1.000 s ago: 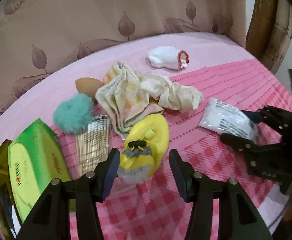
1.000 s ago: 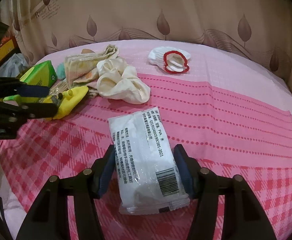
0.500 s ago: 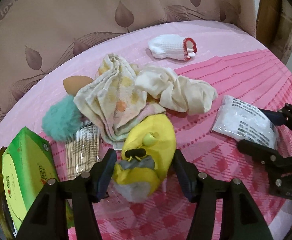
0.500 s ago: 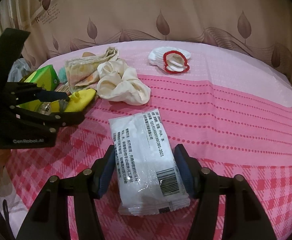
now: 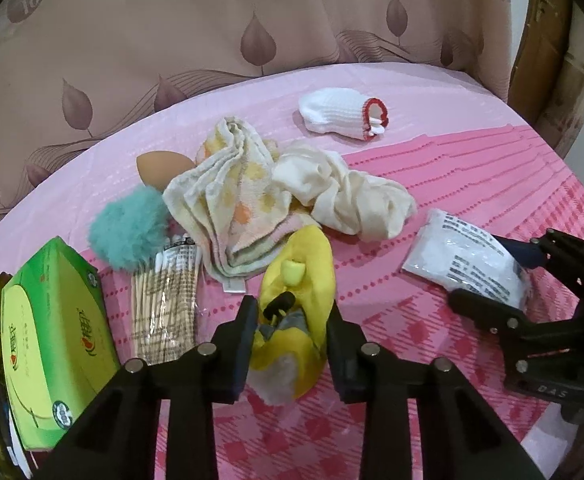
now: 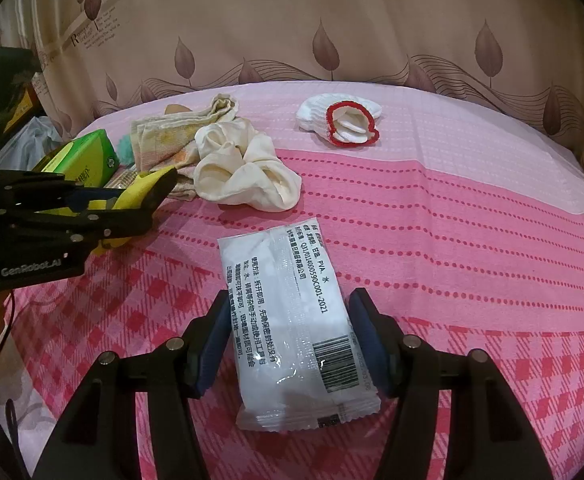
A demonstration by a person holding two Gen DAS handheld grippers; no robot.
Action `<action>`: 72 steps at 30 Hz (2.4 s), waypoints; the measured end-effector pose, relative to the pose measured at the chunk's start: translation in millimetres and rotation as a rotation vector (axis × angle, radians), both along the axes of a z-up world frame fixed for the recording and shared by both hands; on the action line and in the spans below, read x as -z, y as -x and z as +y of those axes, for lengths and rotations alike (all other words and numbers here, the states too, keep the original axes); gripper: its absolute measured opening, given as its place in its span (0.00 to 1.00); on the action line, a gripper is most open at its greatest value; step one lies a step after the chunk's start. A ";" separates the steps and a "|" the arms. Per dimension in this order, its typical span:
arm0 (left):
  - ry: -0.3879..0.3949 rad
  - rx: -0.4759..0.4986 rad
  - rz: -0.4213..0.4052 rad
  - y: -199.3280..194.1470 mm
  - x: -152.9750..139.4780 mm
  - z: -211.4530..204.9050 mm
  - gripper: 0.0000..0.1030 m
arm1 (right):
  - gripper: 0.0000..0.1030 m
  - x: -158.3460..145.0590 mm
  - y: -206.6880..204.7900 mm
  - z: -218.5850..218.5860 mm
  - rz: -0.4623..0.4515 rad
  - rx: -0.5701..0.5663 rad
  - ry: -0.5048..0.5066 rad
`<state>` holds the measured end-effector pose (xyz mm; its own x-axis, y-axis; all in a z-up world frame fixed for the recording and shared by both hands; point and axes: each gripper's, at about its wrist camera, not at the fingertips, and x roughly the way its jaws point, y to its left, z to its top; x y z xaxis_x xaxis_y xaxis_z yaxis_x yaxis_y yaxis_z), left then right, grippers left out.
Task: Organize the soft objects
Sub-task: 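Grasp the yellow sponge item with the left tool and lift it, then carry the yellow item into the gold tin and open the left tool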
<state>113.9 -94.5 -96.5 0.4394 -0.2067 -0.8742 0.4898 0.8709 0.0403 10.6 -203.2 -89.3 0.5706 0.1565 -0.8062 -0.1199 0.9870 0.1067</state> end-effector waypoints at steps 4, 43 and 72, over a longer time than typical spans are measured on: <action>0.013 0.001 0.000 5.4 -3.3 1.7 0.31 | 0.56 0.2 0.0 -0.7 0.000 0.000 0.002; -0.039 -0.488 -0.191 10.2 -86.1 218.2 0.31 | 0.57 3.1 0.5 2.8 0.001 0.000 0.027; -0.103 -0.653 -0.034 -14.8 -16.4 312.4 0.38 | 0.57 4.6 1.3 6.2 0.003 -0.006 0.074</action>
